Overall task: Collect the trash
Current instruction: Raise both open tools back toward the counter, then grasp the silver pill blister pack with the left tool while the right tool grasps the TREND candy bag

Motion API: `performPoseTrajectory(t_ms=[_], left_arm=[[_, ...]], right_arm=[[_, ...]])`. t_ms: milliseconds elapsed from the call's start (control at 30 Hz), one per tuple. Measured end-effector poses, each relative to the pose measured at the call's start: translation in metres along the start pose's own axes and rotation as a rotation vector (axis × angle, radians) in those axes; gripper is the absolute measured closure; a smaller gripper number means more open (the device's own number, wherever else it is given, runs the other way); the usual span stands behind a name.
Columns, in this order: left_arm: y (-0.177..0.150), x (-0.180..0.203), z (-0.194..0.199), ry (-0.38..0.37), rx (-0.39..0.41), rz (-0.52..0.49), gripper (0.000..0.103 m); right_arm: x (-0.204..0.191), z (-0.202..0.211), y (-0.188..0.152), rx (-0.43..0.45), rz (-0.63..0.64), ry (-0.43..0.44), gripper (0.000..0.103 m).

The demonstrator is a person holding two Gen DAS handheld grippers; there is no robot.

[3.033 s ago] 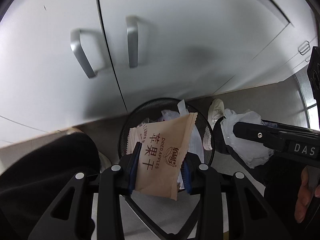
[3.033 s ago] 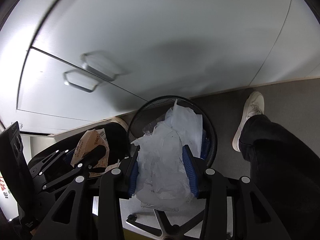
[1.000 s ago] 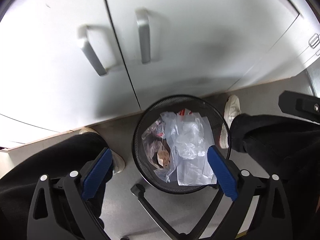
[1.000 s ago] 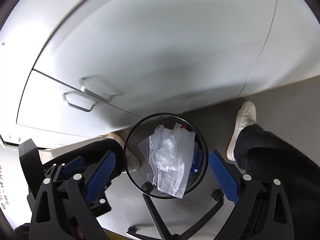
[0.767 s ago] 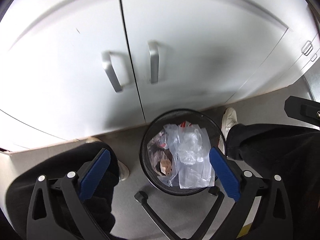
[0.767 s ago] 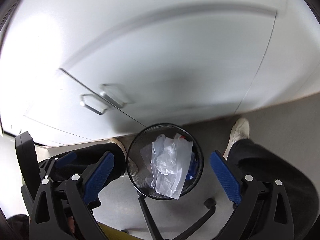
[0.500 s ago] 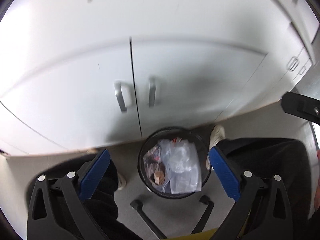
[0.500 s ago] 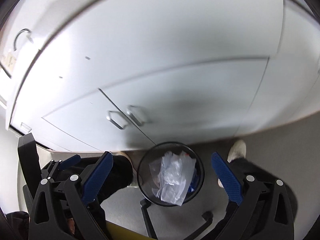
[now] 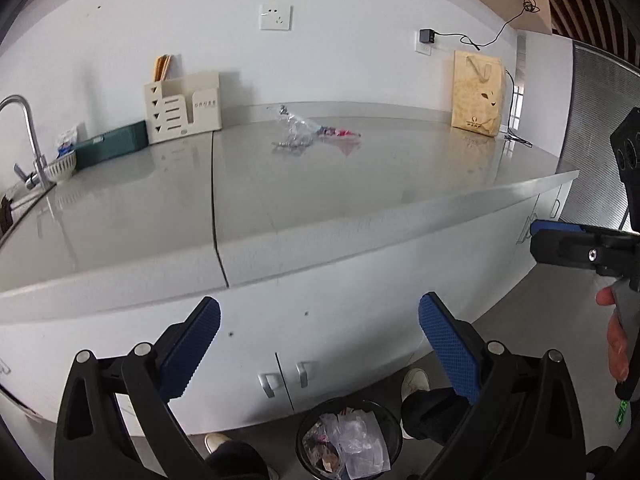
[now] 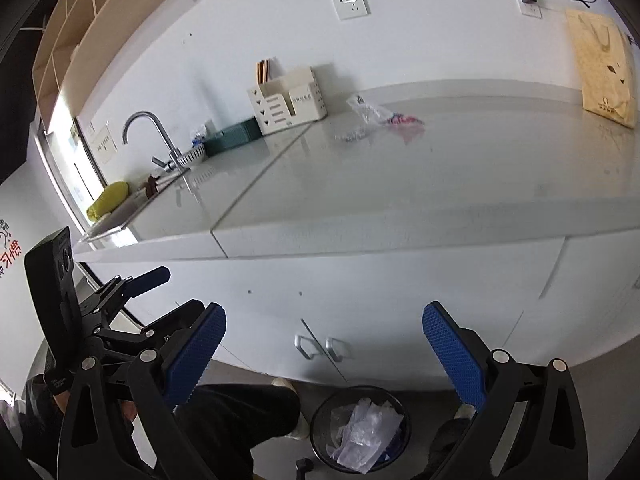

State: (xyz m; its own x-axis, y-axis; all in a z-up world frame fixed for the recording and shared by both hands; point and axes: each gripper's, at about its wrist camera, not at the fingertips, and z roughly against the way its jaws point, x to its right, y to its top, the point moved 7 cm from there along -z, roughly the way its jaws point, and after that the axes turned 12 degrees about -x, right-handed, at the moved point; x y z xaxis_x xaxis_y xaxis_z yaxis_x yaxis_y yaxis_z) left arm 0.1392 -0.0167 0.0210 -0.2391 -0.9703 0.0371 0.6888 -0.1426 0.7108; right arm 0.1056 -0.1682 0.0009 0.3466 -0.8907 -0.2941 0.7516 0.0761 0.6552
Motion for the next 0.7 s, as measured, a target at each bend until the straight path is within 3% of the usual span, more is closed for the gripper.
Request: performPoseTrajectory(t_ms=[267,433,533,700], left_arm=[[0.116,-0.017,-0.03,0.002,-0.011,-0.087,0.004],[0.167,-0.024,-0.07,-0.025,-0.037,-0.086,0.004],[0.19,-0.028,-0.101,-0.002,-0.063,-0.112,0.004],[0.22,-0.037,-0.161,0.014,-0.158,-0.159,0.004]], right_arm=[[0.044,0.001,0.123,-0.004,0.105,-0.064,0.004],[0.072,-0.035,0.177,-0.039,0.134,-0.069,0.004],[0.085,-0.064,0.203,-0.061,0.141,-0.068,0.004],[0.105,-0.115,0.241,-0.12,0.15,-0.069,0.004]])
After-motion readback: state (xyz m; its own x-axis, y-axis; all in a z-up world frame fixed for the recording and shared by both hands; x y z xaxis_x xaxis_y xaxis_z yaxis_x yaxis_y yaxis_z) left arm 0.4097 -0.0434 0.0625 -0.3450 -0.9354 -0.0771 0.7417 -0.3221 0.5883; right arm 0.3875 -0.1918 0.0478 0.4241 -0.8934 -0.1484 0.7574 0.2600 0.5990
